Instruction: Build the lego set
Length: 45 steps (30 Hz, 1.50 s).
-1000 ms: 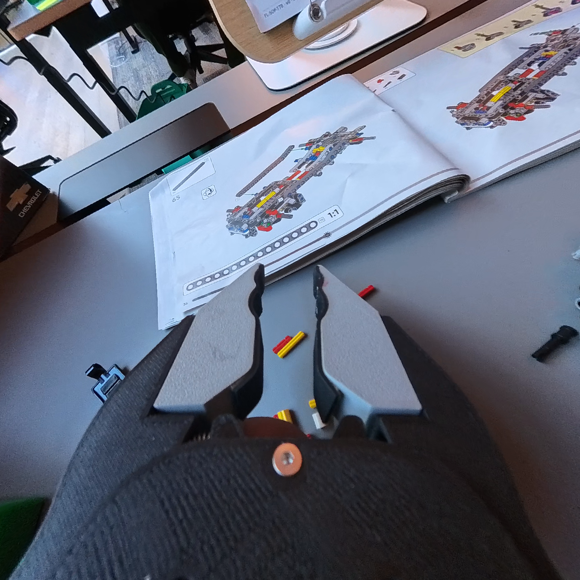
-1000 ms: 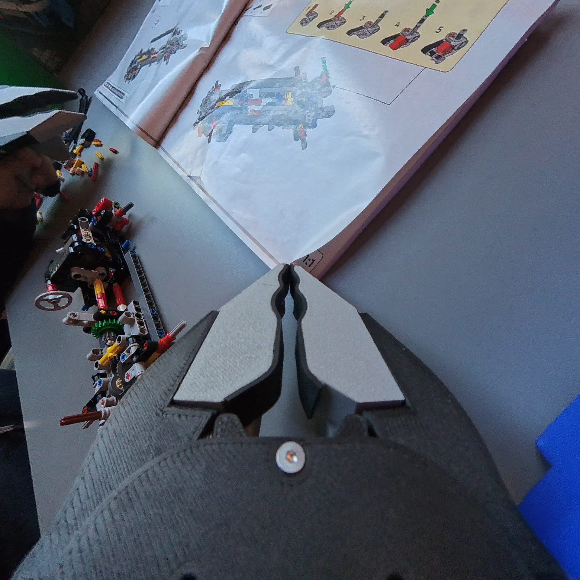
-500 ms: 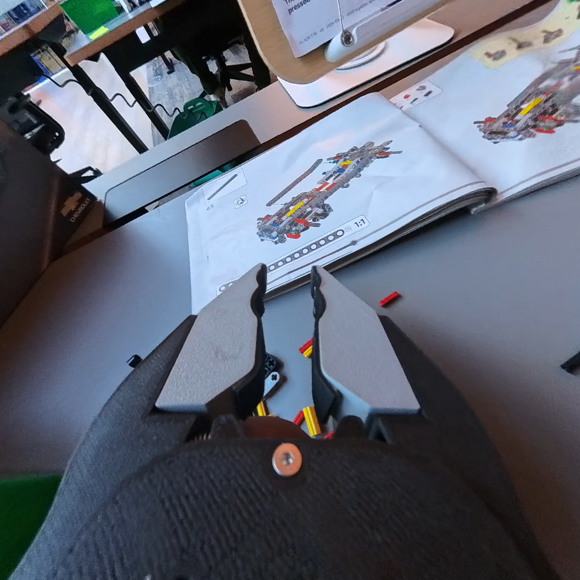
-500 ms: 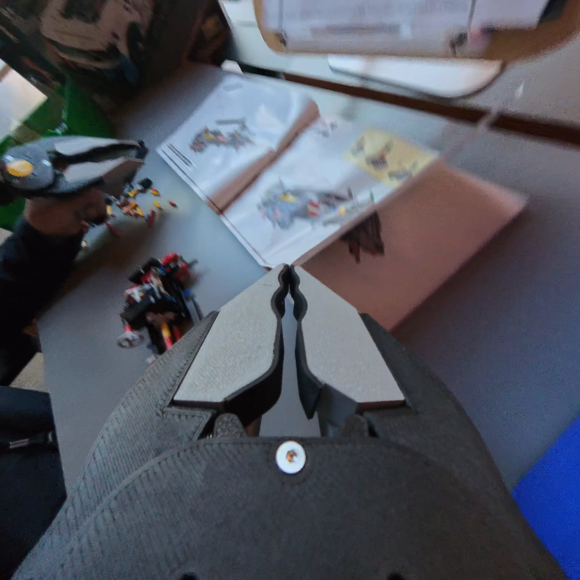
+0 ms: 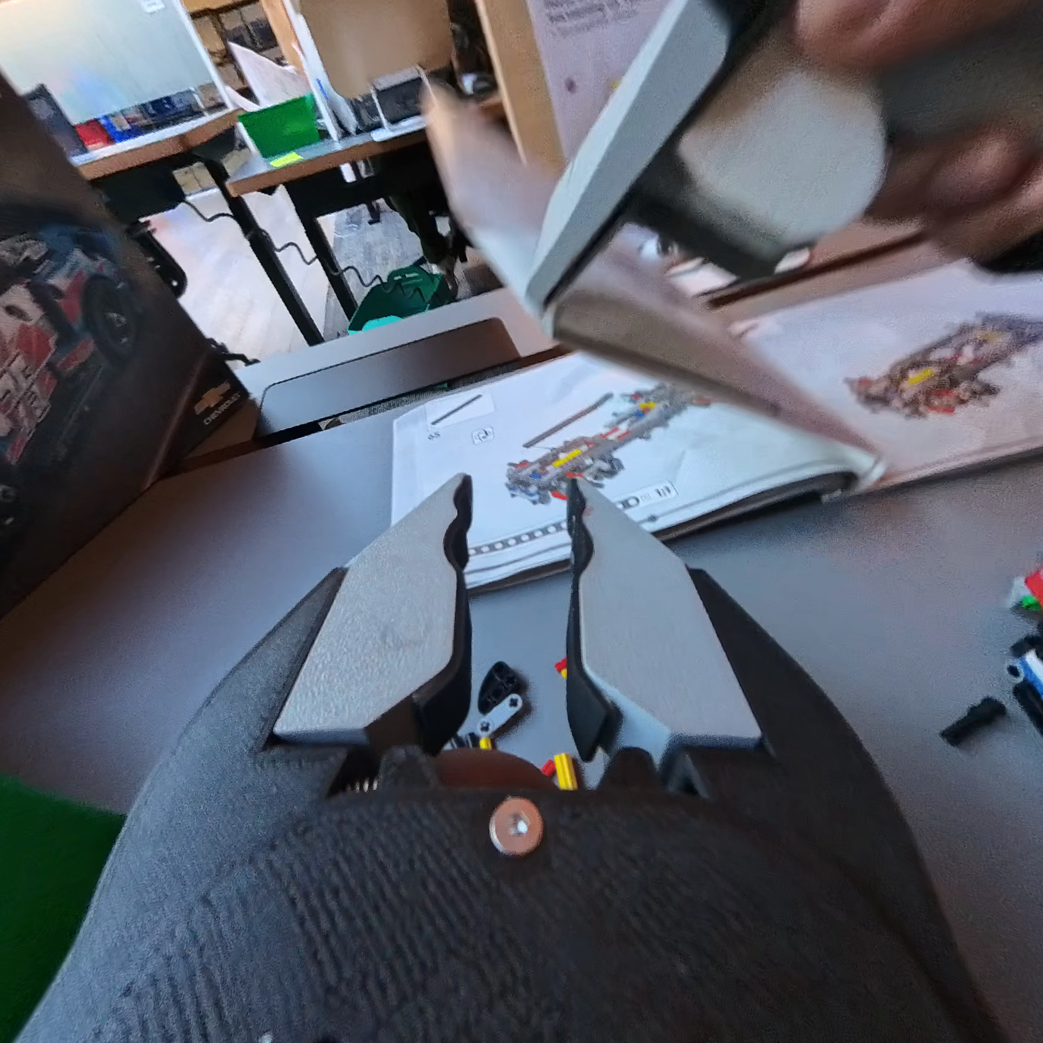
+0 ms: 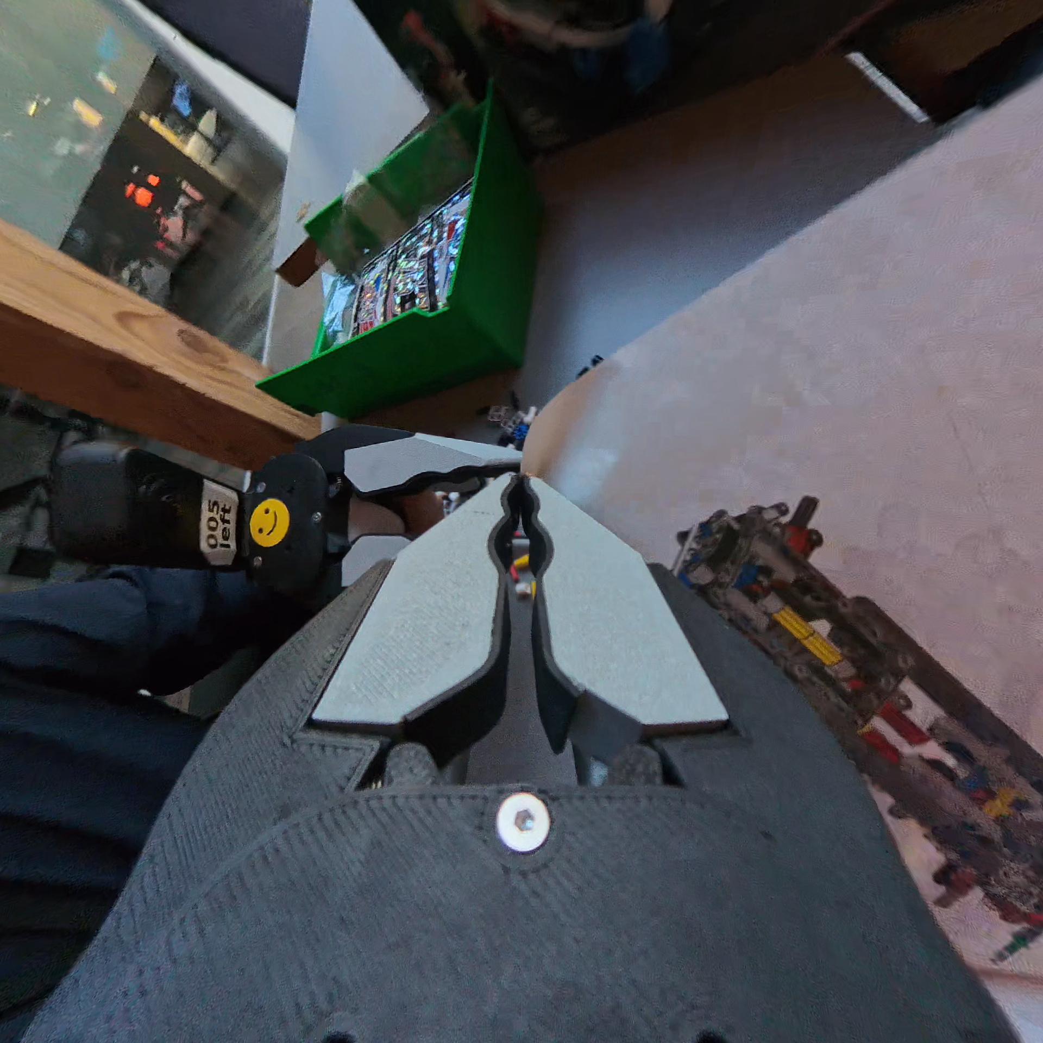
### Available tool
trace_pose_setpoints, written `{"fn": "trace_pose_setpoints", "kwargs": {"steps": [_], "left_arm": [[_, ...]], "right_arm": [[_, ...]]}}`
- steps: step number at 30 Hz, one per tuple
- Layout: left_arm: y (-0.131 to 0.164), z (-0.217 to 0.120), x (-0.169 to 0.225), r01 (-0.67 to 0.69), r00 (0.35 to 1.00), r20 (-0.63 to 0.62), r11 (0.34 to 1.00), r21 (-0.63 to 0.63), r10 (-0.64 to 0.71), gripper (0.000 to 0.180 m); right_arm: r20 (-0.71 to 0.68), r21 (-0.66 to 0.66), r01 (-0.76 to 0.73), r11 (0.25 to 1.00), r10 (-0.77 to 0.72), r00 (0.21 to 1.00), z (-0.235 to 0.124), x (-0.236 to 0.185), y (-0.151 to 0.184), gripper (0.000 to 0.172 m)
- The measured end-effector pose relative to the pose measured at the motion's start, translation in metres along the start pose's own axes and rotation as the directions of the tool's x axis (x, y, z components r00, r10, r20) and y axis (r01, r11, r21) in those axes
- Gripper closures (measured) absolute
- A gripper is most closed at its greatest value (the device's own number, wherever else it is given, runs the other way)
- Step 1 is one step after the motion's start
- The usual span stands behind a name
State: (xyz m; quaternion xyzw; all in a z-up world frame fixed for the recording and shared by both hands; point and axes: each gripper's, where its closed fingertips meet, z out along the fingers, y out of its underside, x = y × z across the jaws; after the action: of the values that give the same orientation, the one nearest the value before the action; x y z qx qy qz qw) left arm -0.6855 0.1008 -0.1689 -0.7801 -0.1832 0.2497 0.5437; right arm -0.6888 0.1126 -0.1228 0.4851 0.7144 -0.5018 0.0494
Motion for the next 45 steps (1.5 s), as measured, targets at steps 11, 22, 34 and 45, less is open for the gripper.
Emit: {"fn": "trace_pose_setpoints", "kwargs": {"steps": [11,22,34,45], "left_arm": [[-0.009,-0.007,-0.017,0.108,0.994,-0.016,0.993,0.038,-0.107,0.15],[-0.005,-0.004,-0.011,0.089,0.995,-0.035,0.996,0.017,-0.089,0.15],[0.003,0.0,-0.017,0.071,0.997,-0.01,0.997,-0.019,-0.072,0.15],[0.017,0.006,-0.031,0.106,0.994,0.018,0.992,-0.075,-0.105,0.151]], "right_arm": [[-0.053,0.195,0.147,0.97,-0.139,0.989,-0.097,-0.016,-0.02,0.141],[-0.166,0.154,-0.023,0.988,0.049,0.985,-0.175,0.037,0.075,0.142],[-0.325,0.011,-0.045,0.999,0.046,0.945,-0.137,0.085,0.135,0.146],[-0.384,-0.26,0.02,0.965,-0.123,0.915,-0.032,0.113,0.138,0.17]]}}
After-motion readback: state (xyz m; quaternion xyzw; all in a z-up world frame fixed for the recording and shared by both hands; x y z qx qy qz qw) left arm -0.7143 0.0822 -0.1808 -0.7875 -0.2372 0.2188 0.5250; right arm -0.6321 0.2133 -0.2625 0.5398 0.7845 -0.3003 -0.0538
